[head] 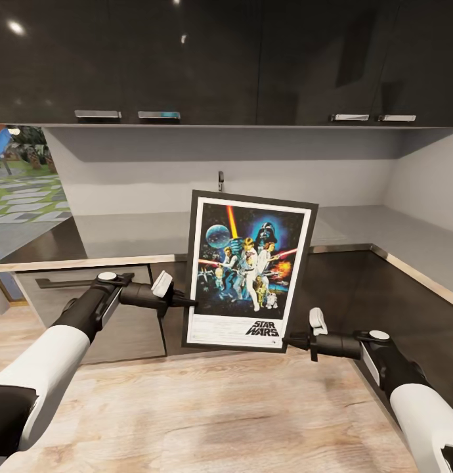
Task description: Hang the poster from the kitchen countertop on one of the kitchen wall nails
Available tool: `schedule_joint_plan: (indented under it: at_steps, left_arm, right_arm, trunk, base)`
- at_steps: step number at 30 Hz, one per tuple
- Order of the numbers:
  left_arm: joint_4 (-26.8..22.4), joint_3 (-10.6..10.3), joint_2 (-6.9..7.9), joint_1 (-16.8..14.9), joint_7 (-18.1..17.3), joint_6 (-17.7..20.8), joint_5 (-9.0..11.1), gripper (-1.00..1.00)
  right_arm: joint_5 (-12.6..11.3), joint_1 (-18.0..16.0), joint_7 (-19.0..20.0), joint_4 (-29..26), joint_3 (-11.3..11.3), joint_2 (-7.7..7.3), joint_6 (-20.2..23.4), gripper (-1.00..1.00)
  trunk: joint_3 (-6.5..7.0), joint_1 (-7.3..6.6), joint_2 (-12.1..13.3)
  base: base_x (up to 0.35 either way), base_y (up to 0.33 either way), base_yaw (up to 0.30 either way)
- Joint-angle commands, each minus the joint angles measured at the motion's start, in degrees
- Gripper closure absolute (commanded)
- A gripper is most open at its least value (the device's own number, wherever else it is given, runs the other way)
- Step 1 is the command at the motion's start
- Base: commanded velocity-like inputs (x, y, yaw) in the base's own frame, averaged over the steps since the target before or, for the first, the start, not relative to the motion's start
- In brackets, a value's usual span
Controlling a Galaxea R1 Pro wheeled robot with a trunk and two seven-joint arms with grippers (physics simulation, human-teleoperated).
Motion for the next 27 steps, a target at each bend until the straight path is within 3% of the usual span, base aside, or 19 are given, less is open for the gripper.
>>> schedule_joint_plan:
  at_steps: [1, 8, 9, 13, 15, 18, 23, 25, 27]
  left_arm:
    - [0.0, 0.1, 0.00, -0.1, -0.1, 1.0, -0.2, 1.00]
    - [0.0, 0.0, -0.01, -0.1, -0.1, 1.0, -0.2, 1.00]
    - [0.0, 0.0, 0.01, -0.1, -0.1, 1.0, -0.2, -1.00]
    - [0.0, 0.0, -0.02, -0.1, -0.1, 1.0, 1.2, -1.00]
    - [0.0, -1.2, 0.03, -0.1, -0.1, 1.0, 2.4, -1.00]
    - [0.0, -2.5, 0.07, -0.1, -0.1, 1.0, 2.9, -1.00]
    - [1.0, -2.8, 0.42, -0.1, -0.1, 0.9, 3.0, -1.00]
    - [2.5, -2.8, 1.12, -0.1, -0.1, 0.8, 3.0, -1.00]
    - [5.7, -2.8, 3.08, 0.2, -0.1, 0.4, 3.0, -1.00]
  right_arm:
    - [0.4, 0.0, 1.9, -0.1, -0.3, 0.21, 0.8, 1.00]
    - [0.4, 0.0, 1.9, -0.1, -0.3, 0.21, 0.8, 1.00]
    - [0.4, 0.0, 1.9, -0.1, -0.3, 0.21, 0.8, 1.00]
    - [0.4, 0.0, 1.9, -0.1, -0.3, 0.21, 0.8, 1.00]
    - [0.4, 0.0, 1.9, -0.2, -0.3, 0.21, 0.7, 1.00]
    - [0.4, 0.0, 1.9, -0.2, -0.3, 0.21, 0.7, 1.00]
    - [0.4, 0.0, 1.9, -0.2, -0.3, 0.21, 0.7, 1.00]
    - [0.4, 0.0, 1.9, -0.2, -0.3, 0.21, 0.7, 1.00]
    - [0.4, 0.0, 1.9, -0.2, -0.3, 0.21, 0.7, 1.00]
  trunk:
    - [-0.06, 0.00, 0.0]
    - [-0.06, 0.00, 0.0]
    - [-0.06, 0.00, 0.0]
    - [-0.06, 0.00, 0.0]
    - [-0.06, 0.00, 0.0]
    - [-0.06, 0.00, 0.0]
    - [-0.06, 0.00, 0.0]
    - [-0.06, 0.00, 0.0]
    - [-0.06, 0.00, 0.0]
  base:
    - [0.000, 0.000, 0.000]
    - [0.000, 0.000, 0.000]
    - [0.000, 0.000, 0.000]
    - [0.000, 0.000, 0.000]
    - [0.000, 0.000, 0.000]
    - [0.000, 0.000, 0.000]
    - [0.000, 0.000, 0.000]
    - [0.000, 0.000, 0.000]
    - [0.000, 0.000, 0.000]
